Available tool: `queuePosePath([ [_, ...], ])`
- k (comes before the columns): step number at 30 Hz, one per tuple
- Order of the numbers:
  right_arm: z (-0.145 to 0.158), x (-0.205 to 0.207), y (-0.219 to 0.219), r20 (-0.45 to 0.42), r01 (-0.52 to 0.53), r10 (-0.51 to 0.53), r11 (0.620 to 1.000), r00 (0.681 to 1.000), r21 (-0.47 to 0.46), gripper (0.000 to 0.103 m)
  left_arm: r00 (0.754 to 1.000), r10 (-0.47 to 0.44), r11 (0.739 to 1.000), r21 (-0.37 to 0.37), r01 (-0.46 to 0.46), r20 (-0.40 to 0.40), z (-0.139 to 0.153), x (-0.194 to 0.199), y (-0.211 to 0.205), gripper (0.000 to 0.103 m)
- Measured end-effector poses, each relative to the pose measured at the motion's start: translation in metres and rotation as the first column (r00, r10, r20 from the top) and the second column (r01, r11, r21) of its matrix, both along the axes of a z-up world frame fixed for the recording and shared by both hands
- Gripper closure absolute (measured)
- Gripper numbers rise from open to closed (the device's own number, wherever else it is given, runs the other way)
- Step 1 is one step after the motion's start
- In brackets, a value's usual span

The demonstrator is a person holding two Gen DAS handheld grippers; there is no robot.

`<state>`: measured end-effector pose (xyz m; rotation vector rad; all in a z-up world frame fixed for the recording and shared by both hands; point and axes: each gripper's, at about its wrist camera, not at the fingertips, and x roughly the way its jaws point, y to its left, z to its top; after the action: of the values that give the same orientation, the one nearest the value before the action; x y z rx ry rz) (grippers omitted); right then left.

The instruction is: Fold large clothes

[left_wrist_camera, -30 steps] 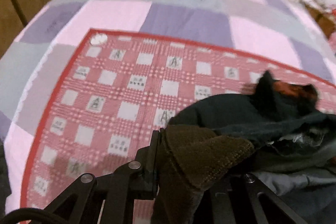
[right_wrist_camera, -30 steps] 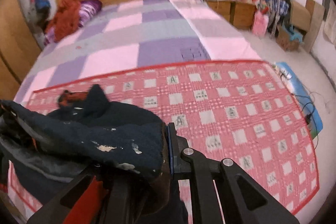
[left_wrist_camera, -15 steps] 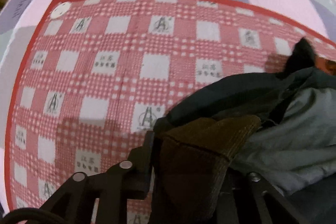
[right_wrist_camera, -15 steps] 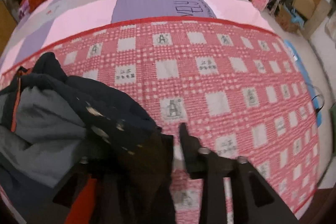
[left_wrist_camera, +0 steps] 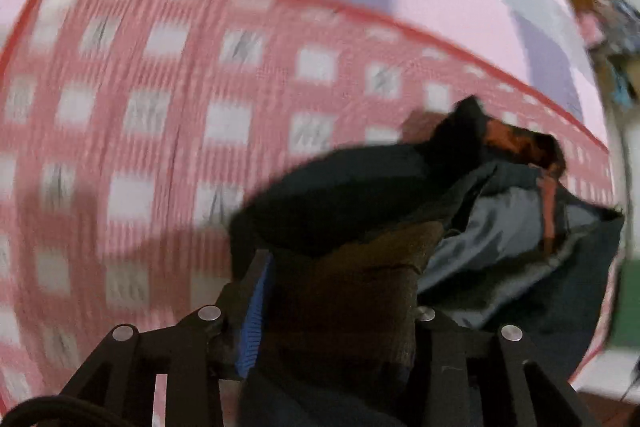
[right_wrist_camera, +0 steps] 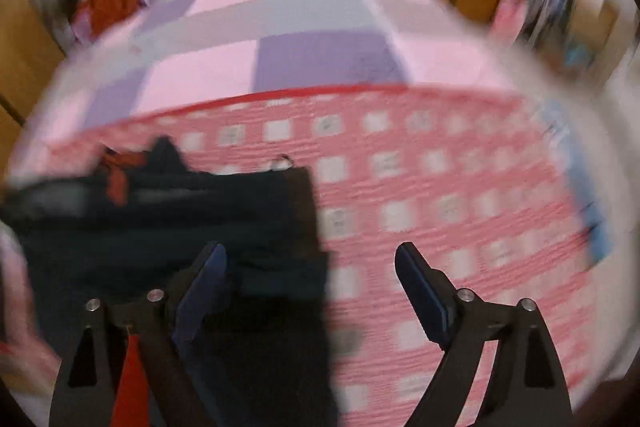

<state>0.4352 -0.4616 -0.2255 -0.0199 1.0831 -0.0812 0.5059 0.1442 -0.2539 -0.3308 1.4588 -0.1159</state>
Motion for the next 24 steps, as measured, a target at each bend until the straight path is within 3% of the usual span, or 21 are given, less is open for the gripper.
queuePosePath([
  [2,0.007,-0.022,0.035,0.081,-0.106,0.106,0.994,0.991,-0.004,0.014,0.998,-0.03,0.989,0.148,0.021,0.059,0.005,-0.009,-0.009,0.059],
  [3,0.006,-0.033,0.05,0.098,-0.153,0.151,0.988,0.984,0.016,0.014,0.986,-0.073,0.968,0.249,0.034,0.149,0.015,-0.018,-0.019,0.058],
  [4,0.003,-0.045,0.067,0.107,-0.19,0.186,0.982,0.977,0.025,0.014,0.976,-0.088,0.962,0.27,0.032,0.197,0.02,-0.024,-0.023,0.058],
  [5,-0.002,-0.056,0.085,0.103,-0.226,0.221,0.974,0.97,0.033,0.014,0.964,-0.076,0.97,0.242,0.013,0.253,0.027,-0.032,-0.026,0.058],
  [7,-0.017,-0.076,0.119,0.08,-0.281,0.276,0.958,0.958,0.058,0.014,0.958,0.024,0.999,0.026,-0.033,0.286,0.032,-0.035,-0.016,0.053],
  [8,-0.024,-0.082,0.134,0.07,-0.306,0.301,0.949,0.951,0.077,0.014,0.961,0.133,0.974,-0.21,-0.082,0.241,0.028,-0.031,-0.004,0.037],
  [9,-0.032,-0.091,0.153,0.066,-0.342,0.337,0.935,0.939,0.093,0.014,0.967,0.167,0.949,-0.297,-0.104,0.194,0.024,-0.026,0.0,0.033],
  [10,-0.041,-0.097,0.171,0.058,-0.374,0.37,0.923,0.927,0.088,0.014,0.973,0.169,0.945,-0.306,-0.114,0.16,0.021,-0.019,-0.001,0.033],
  [12,-0.06,-0.099,0.204,0.02,-0.437,0.436,0.897,0.9,0.073,0.014,0.976,0.087,0.989,-0.132,-0.061,0.198,0.03,-0.01,-0.014,0.033],
  [14,-0.081,-0.09,0.229,-0.024,-0.45,0.451,0.892,0.892,0.036,0.014,0.953,0.008,1.0,-0.022,-0.001,0.301,0.052,-0.017,-0.027,0.033],
  [17,-0.106,-0.059,0.242,-0.059,-0.397,0.397,0.918,0.916,0.007,0.014,0.895,-0.014,1.0,0.004,0.014,0.446,0.083,-0.038,-0.029,0.032],
  [21,-0.115,-0.003,0.246,-0.032,-0.301,0.301,0.954,0.953,0.002,0.006,0.835,-0.039,0.998,0.067,0.002,0.549,0.101,-0.077,-0.032,0.031],
  [24,-0.12,0.044,0.244,-0.022,-0.259,0.259,0.966,0.966,-0.007,0.002,0.844,-0.038,0.999,0.035,0.024,0.536,0.089,-0.106,-0.047,0.029],
])
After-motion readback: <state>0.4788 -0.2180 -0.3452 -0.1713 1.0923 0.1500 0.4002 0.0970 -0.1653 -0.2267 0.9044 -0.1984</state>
